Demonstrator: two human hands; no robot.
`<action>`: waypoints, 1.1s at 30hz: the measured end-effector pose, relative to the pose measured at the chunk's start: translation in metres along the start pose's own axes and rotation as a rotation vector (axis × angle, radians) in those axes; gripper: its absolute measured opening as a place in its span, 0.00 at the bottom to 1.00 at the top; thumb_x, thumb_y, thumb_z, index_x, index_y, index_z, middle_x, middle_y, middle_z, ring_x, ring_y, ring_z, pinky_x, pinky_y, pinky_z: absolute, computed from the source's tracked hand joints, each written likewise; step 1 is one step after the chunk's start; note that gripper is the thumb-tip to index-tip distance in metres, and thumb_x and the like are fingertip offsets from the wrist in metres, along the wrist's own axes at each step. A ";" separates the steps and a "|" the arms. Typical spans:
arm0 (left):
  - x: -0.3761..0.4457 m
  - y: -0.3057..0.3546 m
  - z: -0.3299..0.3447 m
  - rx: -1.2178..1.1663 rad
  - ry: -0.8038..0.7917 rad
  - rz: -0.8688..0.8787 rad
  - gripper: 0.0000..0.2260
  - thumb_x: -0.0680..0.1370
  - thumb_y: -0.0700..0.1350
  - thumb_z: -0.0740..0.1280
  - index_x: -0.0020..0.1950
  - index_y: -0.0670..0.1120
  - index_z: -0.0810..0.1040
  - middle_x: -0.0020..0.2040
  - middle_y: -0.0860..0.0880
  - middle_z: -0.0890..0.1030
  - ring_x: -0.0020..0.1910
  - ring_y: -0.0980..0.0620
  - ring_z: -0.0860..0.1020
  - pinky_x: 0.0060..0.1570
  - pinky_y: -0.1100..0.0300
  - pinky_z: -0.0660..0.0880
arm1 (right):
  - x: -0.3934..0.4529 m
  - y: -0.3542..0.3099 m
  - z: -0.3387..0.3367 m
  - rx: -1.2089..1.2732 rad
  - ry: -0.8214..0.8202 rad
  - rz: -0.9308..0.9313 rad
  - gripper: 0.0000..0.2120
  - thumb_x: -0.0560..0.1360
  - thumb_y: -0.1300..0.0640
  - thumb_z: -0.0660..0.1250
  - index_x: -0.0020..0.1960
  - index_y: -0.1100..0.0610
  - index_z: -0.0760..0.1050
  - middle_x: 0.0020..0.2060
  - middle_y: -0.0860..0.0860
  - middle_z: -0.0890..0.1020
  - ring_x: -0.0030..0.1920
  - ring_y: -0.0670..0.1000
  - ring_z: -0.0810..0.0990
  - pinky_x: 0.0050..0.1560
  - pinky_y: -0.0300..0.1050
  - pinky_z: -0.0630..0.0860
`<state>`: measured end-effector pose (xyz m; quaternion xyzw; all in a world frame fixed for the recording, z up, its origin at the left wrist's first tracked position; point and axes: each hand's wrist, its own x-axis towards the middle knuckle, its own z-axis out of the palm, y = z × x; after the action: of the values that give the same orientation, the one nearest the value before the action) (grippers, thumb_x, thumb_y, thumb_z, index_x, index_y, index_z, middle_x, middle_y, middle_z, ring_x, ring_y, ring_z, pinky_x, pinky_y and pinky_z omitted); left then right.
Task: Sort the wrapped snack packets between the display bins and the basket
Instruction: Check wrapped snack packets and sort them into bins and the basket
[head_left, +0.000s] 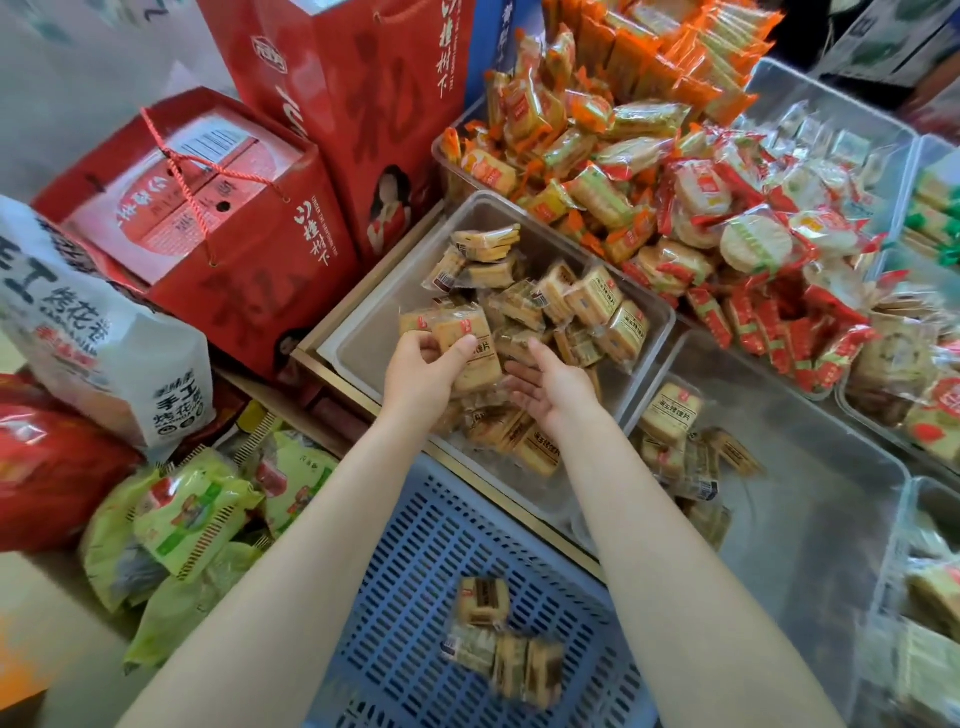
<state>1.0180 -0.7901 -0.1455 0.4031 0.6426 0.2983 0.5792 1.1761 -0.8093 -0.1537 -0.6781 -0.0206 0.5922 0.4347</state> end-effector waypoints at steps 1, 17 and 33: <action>-0.003 0.001 -0.004 -0.011 0.012 0.015 0.17 0.78 0.55 0.72 0.62 0.48 0.74 0.57 0.50 0.82 0.55 0.52 0.82 0.54 0.55 0.81 | 0.000 0.001 -0.001 0.005 0.001 0.010 0.12 0.80 0.53 0.70 0.57 0.61 0.78 0.47 0.57 0.85 0.38 0.50 0.82 0.41 0.43 0.81; -0.074 -0.015 -0.031 -0.083 -0.116 -0.071 0.21 0.78 0.57 0.71 0.66 0.48 0.73 0.57 0.49 0.83 0.55 0.50 0.83 0.56 0.49 0.81 | -0.124 0.050 -0.052 -0.232 -0.152 -0.165 0.11 0.82 0.59 0.63 0.60 0.62 0.78 0.34 0.50 0.81 0.32 0.47 0.73 0.34 0.41 0.69; -0.198 -0.065 -0.034 0.004 -0.587 0.090 0.24 0.72 0.44 0.79 0.60 0.58 0.72 0.53 0.53 0.85 0.52 0.57 0.84 0.51 0.61 0.79 | -0.233 0.117 -0.111 -0.302 -0.089 -0.419 0.11 0.83 0.52 0.64 0.57 0.59 0.78 0.51 0.62 0.84 0.49 0.57 0.84 0.54 0.57 0.82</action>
<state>0.9737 -0.9907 -0.0953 0.5013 0.4298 0.1932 0.7257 1.1405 -1.0713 -0.0515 -0.6894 -0.2679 0.5089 0.4404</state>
